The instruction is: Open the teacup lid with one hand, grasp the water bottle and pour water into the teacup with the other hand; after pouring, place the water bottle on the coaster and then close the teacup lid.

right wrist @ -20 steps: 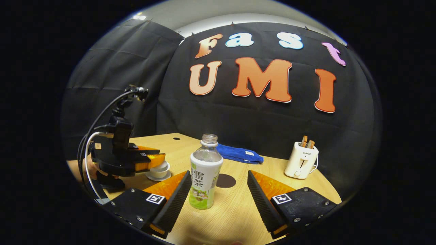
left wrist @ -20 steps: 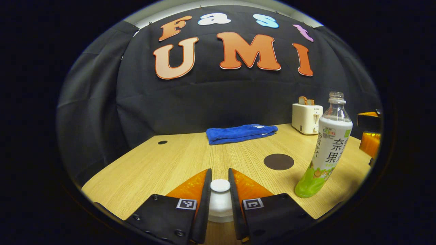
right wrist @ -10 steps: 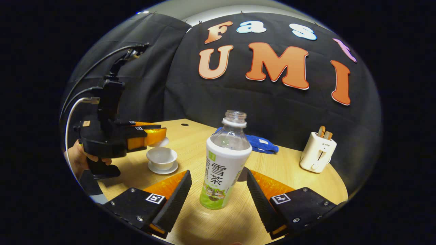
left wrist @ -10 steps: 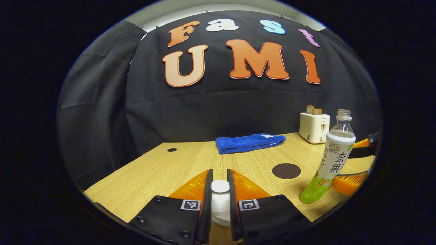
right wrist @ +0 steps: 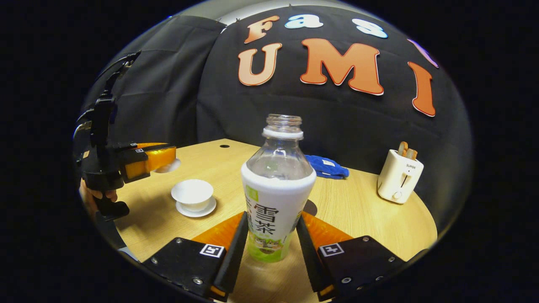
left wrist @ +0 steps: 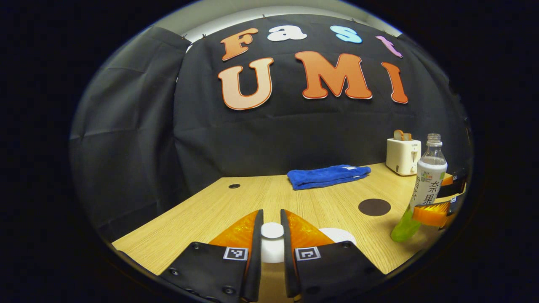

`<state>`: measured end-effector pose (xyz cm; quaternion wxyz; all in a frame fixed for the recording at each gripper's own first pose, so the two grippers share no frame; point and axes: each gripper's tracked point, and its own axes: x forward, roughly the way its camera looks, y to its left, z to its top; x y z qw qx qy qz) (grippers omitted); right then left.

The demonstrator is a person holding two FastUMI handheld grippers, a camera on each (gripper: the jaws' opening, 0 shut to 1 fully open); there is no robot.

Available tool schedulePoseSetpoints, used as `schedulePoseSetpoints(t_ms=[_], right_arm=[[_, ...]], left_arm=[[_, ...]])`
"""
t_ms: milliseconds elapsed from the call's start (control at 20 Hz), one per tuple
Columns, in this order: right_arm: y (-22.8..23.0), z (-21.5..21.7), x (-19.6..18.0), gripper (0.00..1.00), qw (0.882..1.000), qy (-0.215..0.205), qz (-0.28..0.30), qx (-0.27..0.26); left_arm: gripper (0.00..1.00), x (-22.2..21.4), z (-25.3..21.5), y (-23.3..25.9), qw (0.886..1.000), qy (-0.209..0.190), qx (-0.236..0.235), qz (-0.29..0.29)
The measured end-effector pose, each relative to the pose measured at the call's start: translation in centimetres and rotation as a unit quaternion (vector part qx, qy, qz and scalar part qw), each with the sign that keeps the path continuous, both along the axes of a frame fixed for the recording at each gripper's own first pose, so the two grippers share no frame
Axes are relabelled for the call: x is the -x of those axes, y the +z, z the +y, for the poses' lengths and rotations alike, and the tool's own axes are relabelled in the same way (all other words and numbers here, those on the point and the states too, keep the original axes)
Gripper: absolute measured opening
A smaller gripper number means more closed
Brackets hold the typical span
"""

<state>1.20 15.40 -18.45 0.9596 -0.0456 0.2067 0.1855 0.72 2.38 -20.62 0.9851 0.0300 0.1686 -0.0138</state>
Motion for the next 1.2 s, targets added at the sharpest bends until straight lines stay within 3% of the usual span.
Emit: schedulePoseSetpoints(t_ms=[300, 550, 950, 1100, 1200], right_arm=[[1.1, -0.3, -1.3, 0.65, 0.998, 0.0, -0.021, 0.059], [2.2, -1.3, -2.9, 0.64, 0.987, -0.005, -0.061, 0.15], [2.7, -2.4, -5.2, 0.64, 0.944, 0.0, -0.126, 0.306], [2.5, -2.1, -5.5, 0.67, 0.929, 0.013, -0.142, 0.342], [2.8, -2.2, -5.9, 0.63, 0.919, 0.015, -0.156, 0.363]], left_arm=[[0.27, 0.7, 3.1, -0.8, 1.0, 0.027, 0.002, 0.006], [0.27, 1.6, 4.7, -0.5, 0.999, 0.039, -0.014, 0.004], [0.27, 2.2, 6.3, -0.7, 0.999, 0.051, -0.016, 0.004], [0.27, 2.2, 6.4, -1.0, 0.999, 0.052, -0.015, 0.008], [0.27, 2.3, 6.4, -1.0, 0.998, 0.053, -0.014, 0.008]])
